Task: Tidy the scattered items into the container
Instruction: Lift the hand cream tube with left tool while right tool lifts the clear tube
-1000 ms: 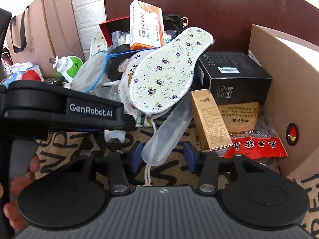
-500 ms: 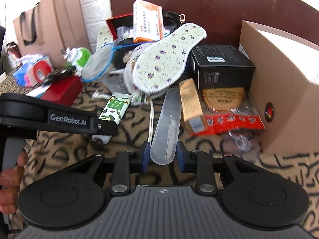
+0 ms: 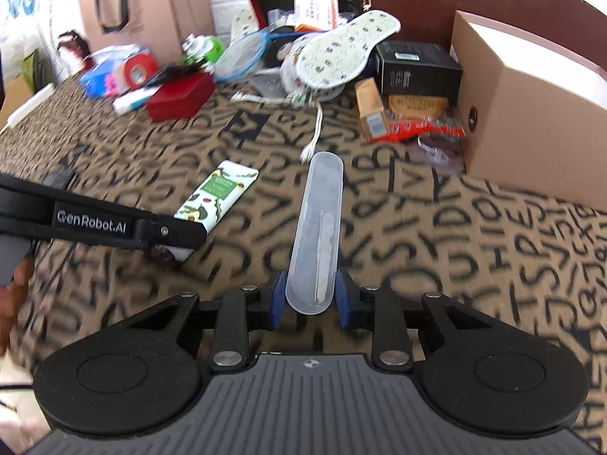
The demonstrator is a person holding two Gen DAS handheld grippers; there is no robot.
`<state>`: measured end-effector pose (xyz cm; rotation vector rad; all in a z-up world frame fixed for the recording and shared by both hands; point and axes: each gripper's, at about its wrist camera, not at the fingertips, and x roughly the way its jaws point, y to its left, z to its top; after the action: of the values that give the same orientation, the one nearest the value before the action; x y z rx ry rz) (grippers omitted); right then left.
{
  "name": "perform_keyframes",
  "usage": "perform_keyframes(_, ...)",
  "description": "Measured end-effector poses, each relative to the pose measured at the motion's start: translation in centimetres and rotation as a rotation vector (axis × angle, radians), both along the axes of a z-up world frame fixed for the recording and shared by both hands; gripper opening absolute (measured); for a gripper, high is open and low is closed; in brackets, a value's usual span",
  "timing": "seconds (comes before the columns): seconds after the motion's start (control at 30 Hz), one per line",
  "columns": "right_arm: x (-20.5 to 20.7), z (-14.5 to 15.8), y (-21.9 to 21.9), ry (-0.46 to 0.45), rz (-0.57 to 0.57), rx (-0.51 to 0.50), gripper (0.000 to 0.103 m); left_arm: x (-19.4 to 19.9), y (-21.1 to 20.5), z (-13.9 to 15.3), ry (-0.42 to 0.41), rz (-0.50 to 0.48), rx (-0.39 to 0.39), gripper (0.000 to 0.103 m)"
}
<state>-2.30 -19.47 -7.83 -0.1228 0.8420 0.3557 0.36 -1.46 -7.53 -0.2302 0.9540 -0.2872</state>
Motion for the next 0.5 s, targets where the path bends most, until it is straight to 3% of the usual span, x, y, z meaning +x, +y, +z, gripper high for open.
perform_keyframes(0.03,-0.7,0.0,-0.1,0.008,0.010,-0.007,0.032,-0.6,0.0,0.0,0.002,-0.005,-0.003,0.028)
perform_keyframes(0.1,-1.7,0.0,-0.4,0.019,0.029,-0.015,0.033,-1.3,-0.2,0.0,0.003,-0.004,-0.009,0.046)
perform_keyframes(0.13,-1.9,0.0,-0.4,0.012,0.023,-0.013,0.034,-1.5,-0.3,0.0,-0.003,0.003,-0.005,0.048)
perform_keyframes(0.3,-1.3,-0.1,-0.1,-0.001,0.004,0.000,0.038,-0.5,-1.0,-0.1,-0.017,0.008,0.018,0.059)
perform_keyframes(0.5,0.0,-0.6,0.3,-0.002,-0.002,0.005,0.039,0.8,-1.9,-0.2,-0.033,0.003,0.051,0.062)
